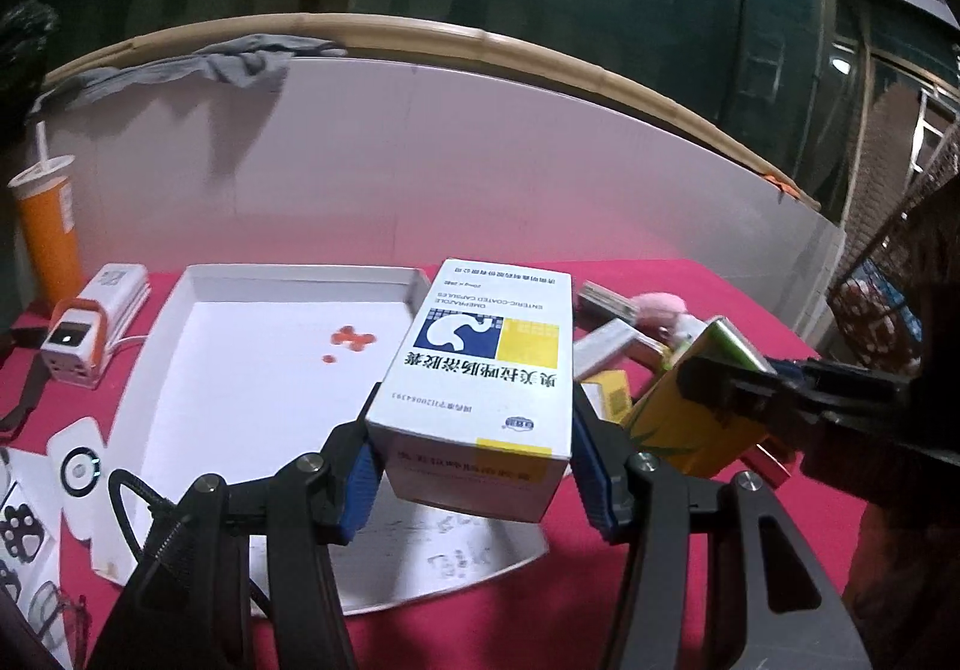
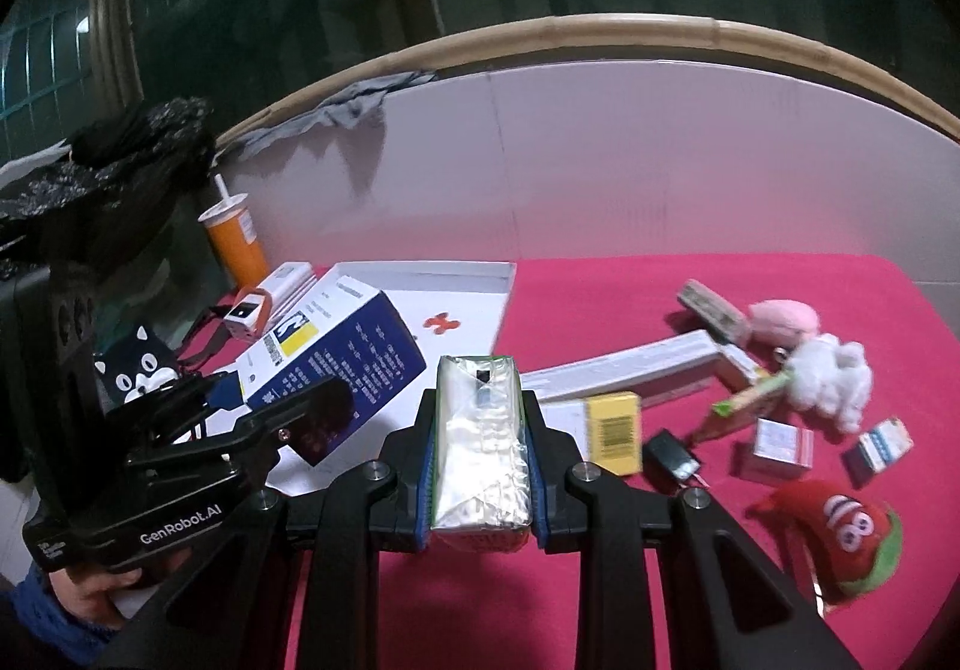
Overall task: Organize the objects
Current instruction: 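Carry both held boxes over the white tray and release them inside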
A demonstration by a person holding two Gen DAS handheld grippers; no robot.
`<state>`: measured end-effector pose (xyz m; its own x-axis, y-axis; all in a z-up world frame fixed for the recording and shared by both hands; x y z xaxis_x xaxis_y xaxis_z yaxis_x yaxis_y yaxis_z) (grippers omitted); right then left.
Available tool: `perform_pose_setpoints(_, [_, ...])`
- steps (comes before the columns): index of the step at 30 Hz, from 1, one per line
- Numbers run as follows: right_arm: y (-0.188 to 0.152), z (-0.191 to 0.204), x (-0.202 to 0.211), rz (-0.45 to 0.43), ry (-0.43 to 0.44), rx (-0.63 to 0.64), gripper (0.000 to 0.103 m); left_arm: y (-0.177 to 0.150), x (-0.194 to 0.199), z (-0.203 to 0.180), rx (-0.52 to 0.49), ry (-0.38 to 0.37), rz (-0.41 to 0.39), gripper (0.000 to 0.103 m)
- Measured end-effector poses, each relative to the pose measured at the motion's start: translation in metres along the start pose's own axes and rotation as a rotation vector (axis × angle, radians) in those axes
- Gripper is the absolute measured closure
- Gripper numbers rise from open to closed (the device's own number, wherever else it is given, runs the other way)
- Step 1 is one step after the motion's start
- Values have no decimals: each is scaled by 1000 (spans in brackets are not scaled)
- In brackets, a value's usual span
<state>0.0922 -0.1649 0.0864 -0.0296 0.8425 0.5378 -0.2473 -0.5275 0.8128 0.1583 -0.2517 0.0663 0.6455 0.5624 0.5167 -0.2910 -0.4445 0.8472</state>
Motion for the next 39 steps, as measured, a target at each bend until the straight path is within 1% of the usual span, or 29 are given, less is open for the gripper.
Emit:
perform_pose_setpoints(9, [9, 33, -30, 35, 40, 52, 78, 6, 1, 46, 67, 68, -6, 49])
perform_pose_setpoints(15, [12, 50, -59, 70, 59, 73, 78, 10, -8, 77, 95, 160, 4, 49])
perform_pose_setpoints(20, [10, 59, -91, 118, 60, 77, 77, 10, -25, 100, 124, 240, 24, 49])
perform_pose_setpoints(23, [8, 64, -110, 148, 46, 99, 77, 6, -37, 113, 132, 290, 46, 49])
perform_pose_setpoints(26, [3, 66, -128, 177, 32, 109, 77, 3, -44, 120, 133, 320, 55, 48])
perform_pose_setpoints(30, [-2, 66, -142, 197, 14, 121, 77, 0, -50, 125, 135, 337, 67, 48])
perform_pose_setpoints(35, [-4, 65, -150, 195, -18, 138, 76, 2, -54, 127, 133, 352, 61, 48])
perform_pose_setpoints(36, [-3, 64, -149, 186, -31, 145, 75, 3, -54, 126, 132, 356, 57, 47])
perform_pose_setpoints(38, [-2, 64, -150, 177, -43, 147, 75, 5, -54, 125, 132, 354, 53, 33])
perform_pose_setpoints(39, [-2, 63, -150, 178, -41, 142, 72, 5, -53, 125, 132, 356, 49, 31])
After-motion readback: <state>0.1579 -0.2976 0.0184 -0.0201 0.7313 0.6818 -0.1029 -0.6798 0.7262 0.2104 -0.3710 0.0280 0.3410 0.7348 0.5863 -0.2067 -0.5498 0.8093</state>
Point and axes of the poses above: each gripper's, at about its wrist camera, not at the fingertips, and x roughly against the way its jaws point, z to its left, y to its top, the point moved 9 cm from there along -x, roughly the way its jaws point, and after that the axes turned 6 degrees about y, right-handed, at the moved point
